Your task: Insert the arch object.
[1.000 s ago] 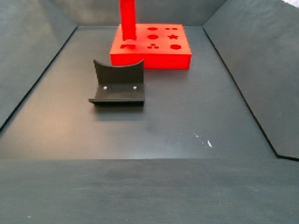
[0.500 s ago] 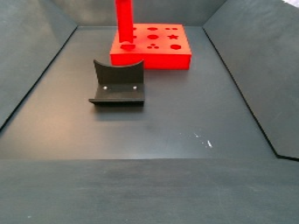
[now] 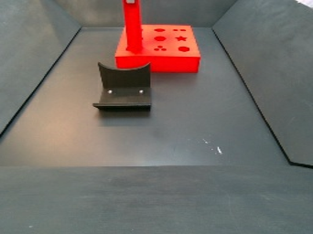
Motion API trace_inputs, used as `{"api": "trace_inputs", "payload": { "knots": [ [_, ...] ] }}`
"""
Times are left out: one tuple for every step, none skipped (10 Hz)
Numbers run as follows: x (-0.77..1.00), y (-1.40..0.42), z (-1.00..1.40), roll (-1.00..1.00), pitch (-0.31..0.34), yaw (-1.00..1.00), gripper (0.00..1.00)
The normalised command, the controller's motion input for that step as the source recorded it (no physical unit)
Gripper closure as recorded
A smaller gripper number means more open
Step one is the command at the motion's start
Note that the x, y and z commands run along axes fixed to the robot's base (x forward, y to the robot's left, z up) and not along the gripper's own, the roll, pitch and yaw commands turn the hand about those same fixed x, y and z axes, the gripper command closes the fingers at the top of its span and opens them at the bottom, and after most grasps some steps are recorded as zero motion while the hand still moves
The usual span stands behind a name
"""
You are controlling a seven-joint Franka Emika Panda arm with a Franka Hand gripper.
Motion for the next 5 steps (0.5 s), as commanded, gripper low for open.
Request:
{"api": "trace_inputs", "payload": {
  "knots": [
    [0.0,0.1,-0.33,0.01,0.0,0.03,1.0],
    [0.0,0.19,-0.35,0.01,0.0,0.0,1.0],
    [0.0,0.29,-0.32,0.0,0.0,0.03,1.0],
    [0.0,0.23,-0.33,-0.01,0.0,0.12,1.0],
    [0.0,0.0,-0.3,0.0,0.0,0.11,1.0]
  ]
}}
